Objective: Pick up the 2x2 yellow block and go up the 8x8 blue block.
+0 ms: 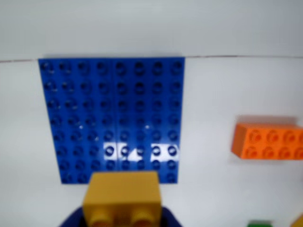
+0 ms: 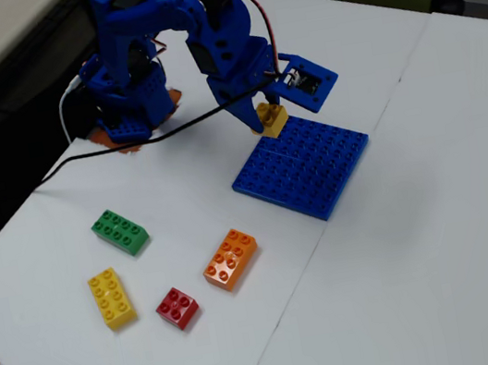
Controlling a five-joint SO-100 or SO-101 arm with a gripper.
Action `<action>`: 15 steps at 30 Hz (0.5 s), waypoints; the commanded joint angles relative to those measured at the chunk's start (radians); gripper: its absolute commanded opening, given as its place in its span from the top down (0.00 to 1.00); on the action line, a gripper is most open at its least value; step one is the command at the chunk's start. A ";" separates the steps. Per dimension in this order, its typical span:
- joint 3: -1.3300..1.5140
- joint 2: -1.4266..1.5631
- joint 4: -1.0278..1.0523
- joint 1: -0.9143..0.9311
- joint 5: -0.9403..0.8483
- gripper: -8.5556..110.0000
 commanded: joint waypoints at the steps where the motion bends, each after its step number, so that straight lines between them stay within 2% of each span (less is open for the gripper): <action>1: -0.055 -0.017 -0.014 -0.025 0.011 0.93; 15: -0.060 -0.075 -0.075 -0.049 0.046 0.93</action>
